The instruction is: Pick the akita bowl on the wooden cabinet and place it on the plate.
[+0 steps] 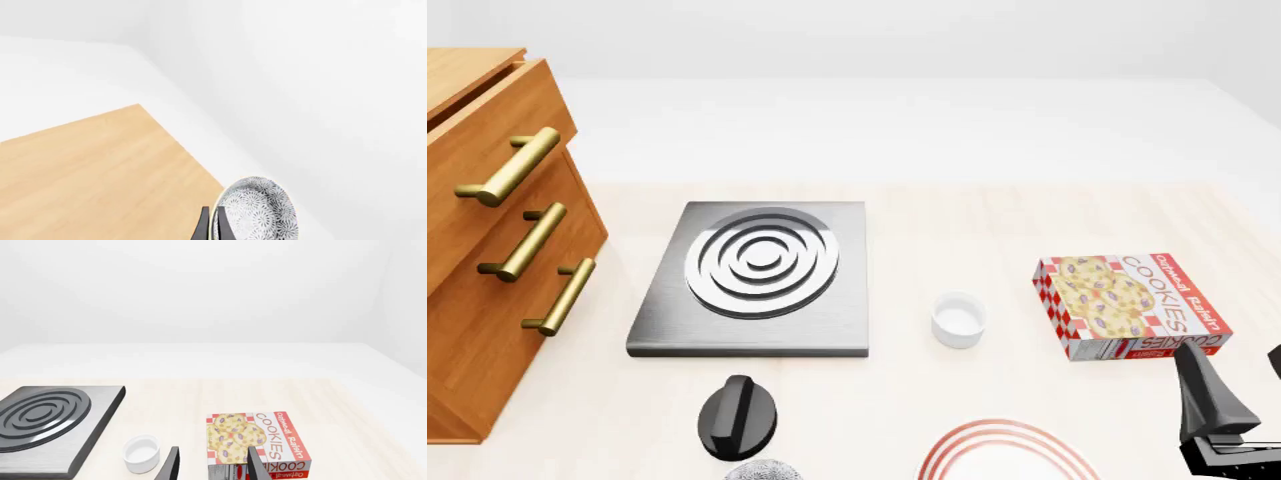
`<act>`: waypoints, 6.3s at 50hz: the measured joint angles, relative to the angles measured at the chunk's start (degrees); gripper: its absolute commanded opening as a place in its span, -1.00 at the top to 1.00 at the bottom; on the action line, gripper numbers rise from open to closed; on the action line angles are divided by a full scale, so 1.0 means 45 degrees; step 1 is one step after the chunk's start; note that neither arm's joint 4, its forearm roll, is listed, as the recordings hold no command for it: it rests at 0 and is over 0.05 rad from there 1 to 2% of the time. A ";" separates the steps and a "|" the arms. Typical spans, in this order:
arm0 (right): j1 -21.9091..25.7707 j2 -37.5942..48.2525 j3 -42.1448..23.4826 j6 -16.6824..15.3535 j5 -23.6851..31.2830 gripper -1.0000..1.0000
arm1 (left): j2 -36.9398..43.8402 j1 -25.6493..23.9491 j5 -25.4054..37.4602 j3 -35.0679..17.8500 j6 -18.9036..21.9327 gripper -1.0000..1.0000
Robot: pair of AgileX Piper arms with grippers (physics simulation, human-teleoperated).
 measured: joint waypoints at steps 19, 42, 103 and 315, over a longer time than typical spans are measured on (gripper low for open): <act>-0.0001 -0.0001 0.0000 0.0000 0.0001 -1.00 | -0.1592 -0.1861 0.0881 -0.0048 -0.0415 1.00; -0.0001 -0.0002 0.0000 0.0000 0.0001 -1.00 | -0.2404 -0.3559 0.1688 -0.0407 -0.0453 1.00; -0.0001 0.0000 0.0000 0.0000 0.0000 -1.00 | -0.1540 -0.7117 0.1801 -0.0742 0.0196 1.00; -0.0040 0.0612 -0.0204 0.0001 -0.0407 -1.00 | 0.0714 -1.4801 -0.0562 0.4802 0.2105 1.00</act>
